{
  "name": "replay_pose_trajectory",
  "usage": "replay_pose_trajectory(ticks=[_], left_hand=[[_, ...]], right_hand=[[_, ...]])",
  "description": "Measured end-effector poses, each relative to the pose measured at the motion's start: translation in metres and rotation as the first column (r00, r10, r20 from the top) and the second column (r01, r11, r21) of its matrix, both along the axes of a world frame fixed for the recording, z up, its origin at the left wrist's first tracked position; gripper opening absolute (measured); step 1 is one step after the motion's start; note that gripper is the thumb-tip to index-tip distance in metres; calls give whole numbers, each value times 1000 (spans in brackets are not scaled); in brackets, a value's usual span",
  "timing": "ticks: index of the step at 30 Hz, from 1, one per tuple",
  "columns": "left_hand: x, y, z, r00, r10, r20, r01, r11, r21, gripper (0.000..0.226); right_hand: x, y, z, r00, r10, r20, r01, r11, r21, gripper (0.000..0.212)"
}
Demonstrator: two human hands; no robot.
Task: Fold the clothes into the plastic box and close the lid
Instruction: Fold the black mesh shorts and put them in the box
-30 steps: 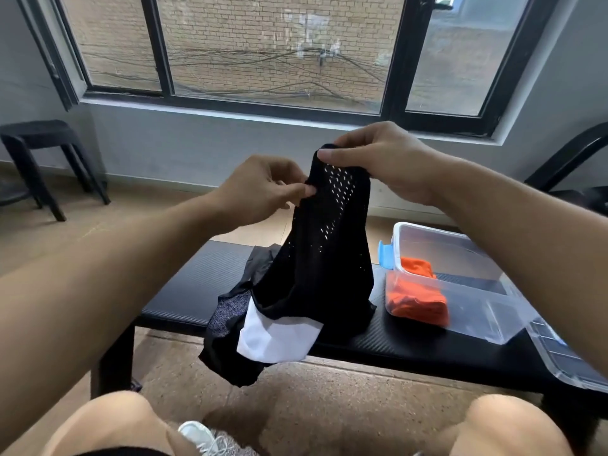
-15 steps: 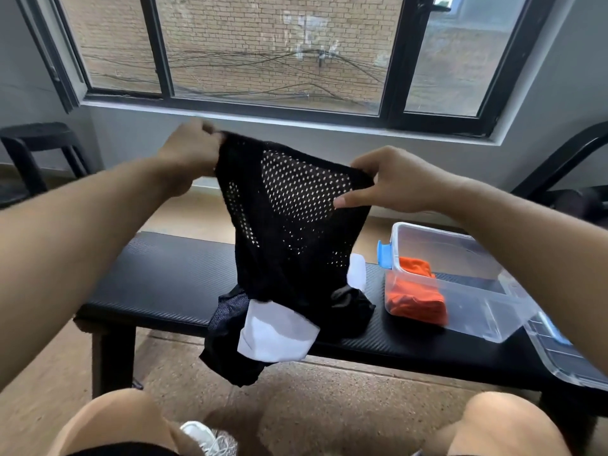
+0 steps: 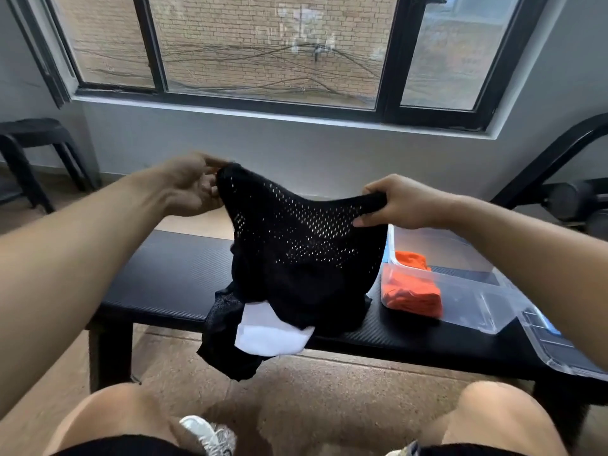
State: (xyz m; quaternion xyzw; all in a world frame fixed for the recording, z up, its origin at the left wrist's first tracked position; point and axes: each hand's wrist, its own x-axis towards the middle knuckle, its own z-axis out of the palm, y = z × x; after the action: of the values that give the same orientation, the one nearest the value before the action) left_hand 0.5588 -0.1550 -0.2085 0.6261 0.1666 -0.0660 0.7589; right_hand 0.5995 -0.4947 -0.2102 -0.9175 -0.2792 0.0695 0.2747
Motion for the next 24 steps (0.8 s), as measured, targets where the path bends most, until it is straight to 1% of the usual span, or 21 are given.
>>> replay_pose_trajectory(ticks=[1,2,3,4,5,6,7,8,9,10,11,13,15,16,18,20,21,22,24], left_hand=[[-1,-3,0,999,-41,-11,42,990,138,20],[0,-3,-2,998,-60,2,56,949,311,20],[1,-2,-6,997,-63,41,34,866,499,19],[2,2,-11,993,-70,98,-11,753,658,17],[2,7,-15,984,-105,141,-40,648,760,13],[0,12,-19,977,-161,142,-25,570,822,9],[-4,15,-23,969,-220,112,15,506,863,10],[-9,18,-26,960,-271,68,61,442,895,17],[-16,18,-29,950,-309,30,102,401,910,24],[-23,18,-32,941,-340,7,134,389,911,27],[-29,18,-34,931,-365,-2,156,395,905,27],[-38,24,-42,916,-400,-29,209,417,884,26],[-47,31,-46,885,-451,-117,324,416,850,33],[-49,35,-48,867,-470,-165,380,410,829,38],[-51,42,-51,857,-464,-224,424,388,818,41],[-47,48,-54,887,-406,-217,377,368,850,33],[-44,51,-56,917,-361,-169,312,384,869,27],[-40,53,-57,944,-316,-94,231,431,872,25],[-33,56,-57,968,-231,95,54,566,822,25]], right_hand=[[-3,-1,-4,999,14,-50,-15,1000,-13,28],[-6,-1,-9,995,25,-97,-28,999,-38,23],[-12,-1,-13,990,32,-135,-44,996,-84,19],[-17,0,-20,987,36,-158,-60,987,-151,20],[-22,0,-28,985,36,-167,-76,969,-237,24],[-28,1,-38,983,43,-178,-99,942,-320,26],[-33,0,-49,979,61,-197,-134,914,-383,23],[-38,-1,-58,971,87,-225,-177,890,-420,20],[-44,-2,-66,961,113,-251,-215,878,-428,18],[-49,-2,-72,957,138,-255,-238,876,-420,20],[-53,-3,-76,962,151,-229,-235,883,-407,25],[-55,-4,-77,982,133,-135,-175,912,-372,38],[-52,-6,-73,993,84,-82,-109,921,-373,48],[-48,-8,-71,997,57,-60,-76,917,-391,49],[-40,-11,-64,1000,1,5,1,914,-407,46],[-33,-9,-57,997,-31,73,56,927,-371,39],[-31,-8,-52,994,-37,103,71,934,-350,36],[-29,-7,-47,990,-38,133,81,941,-329,32],[-26,-4,-35,979,-40,200,95,958,-271,20]])
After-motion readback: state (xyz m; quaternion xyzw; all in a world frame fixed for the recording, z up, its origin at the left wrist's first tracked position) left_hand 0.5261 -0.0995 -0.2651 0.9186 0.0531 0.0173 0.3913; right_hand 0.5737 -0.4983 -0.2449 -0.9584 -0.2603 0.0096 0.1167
